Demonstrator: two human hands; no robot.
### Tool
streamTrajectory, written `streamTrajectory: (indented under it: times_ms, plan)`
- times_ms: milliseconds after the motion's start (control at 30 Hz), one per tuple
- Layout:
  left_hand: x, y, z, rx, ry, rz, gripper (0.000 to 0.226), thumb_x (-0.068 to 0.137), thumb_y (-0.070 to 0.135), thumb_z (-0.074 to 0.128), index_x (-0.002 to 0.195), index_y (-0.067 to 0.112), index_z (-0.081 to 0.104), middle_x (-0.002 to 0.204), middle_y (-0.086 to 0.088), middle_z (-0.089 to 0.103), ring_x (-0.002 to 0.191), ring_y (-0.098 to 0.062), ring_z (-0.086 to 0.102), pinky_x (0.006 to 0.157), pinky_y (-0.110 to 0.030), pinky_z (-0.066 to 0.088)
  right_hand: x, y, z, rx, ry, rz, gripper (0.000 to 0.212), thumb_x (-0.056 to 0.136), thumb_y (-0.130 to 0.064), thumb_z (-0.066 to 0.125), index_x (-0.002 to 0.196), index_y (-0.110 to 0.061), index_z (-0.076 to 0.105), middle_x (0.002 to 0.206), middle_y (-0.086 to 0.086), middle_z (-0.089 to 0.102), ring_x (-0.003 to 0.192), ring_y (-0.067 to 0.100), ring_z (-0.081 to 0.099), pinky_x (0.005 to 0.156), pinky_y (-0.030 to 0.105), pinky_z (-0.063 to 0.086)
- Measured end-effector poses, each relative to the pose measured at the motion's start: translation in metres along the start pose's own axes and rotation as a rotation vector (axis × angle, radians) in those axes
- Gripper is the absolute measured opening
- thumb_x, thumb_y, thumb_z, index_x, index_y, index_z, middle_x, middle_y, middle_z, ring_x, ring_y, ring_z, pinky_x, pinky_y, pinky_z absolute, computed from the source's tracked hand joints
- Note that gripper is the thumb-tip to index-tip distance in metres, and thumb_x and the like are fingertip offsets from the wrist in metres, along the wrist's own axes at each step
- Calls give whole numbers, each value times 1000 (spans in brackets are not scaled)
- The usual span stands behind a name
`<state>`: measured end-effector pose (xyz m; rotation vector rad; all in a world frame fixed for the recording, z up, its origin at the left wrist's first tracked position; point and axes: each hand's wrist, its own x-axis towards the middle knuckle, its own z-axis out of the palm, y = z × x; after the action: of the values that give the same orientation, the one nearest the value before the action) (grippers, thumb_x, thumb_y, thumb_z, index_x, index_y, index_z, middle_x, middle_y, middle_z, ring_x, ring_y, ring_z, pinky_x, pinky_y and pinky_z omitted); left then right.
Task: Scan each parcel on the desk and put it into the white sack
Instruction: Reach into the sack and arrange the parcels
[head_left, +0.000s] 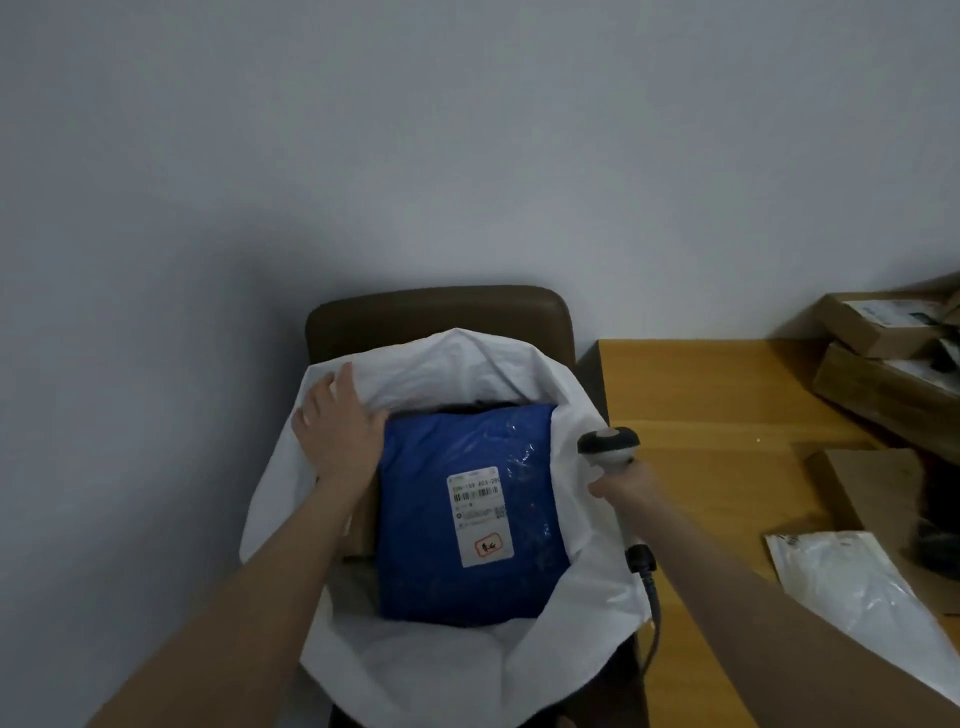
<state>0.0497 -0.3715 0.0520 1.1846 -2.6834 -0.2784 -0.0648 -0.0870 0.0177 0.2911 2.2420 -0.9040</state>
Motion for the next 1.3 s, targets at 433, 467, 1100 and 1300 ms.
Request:
streamTrajectory:
  times_ms: [433, 467, 1100, 1300]
  plan:
    - [-67, -86, 33, -448, -259, -573, 15, 92, 25, 59, 83, 13, 61, 101, -16, 63, 101, -37, 60, 89, -48, 51, 8, 26, 75, 34, 23, -125, 60, 74, -40, 76, 124, -19, 51, 98, 8, 67, 92, 28, 63, 85, 38, 50]
    - [-66, -82, 36, -456, -229, -552, 26, 94, 22, 56, 69, 17, 55, 86, -12, 62, 95, -37, 62, 86, -47, 52, 7, 26, 78, 8, 23, -120, 65, 73, -38, 78, 128, -19, 48, 101, 8, 67, 95, 29, 64, 85, 38, 50]
    - [50, 18, -142, -1205, 260, -271, 16, 98, 12, 45, 95, 4, 58, 71, -5, 53, 68, -14, 44, 54, -23, 34, -111, -131, -33, 394, 340, -476, 16, 86, -5, 59, 94, -16, 52, 75, 2, 55, 78, 24, 55, 72, 34, 48]
    - [46, -20, -124, -1133, 287, -384, 19, 96, 11, 47, 93, -1, 61, 82, -16, 55, 76, -16, 45, 65, -28, 34, -108, -107, -36, 331, 394, -390, 14, 87, -4, 57, 98, -13, 55, 80, 6, 56, 79, 27, 56, 70, 33, 45]
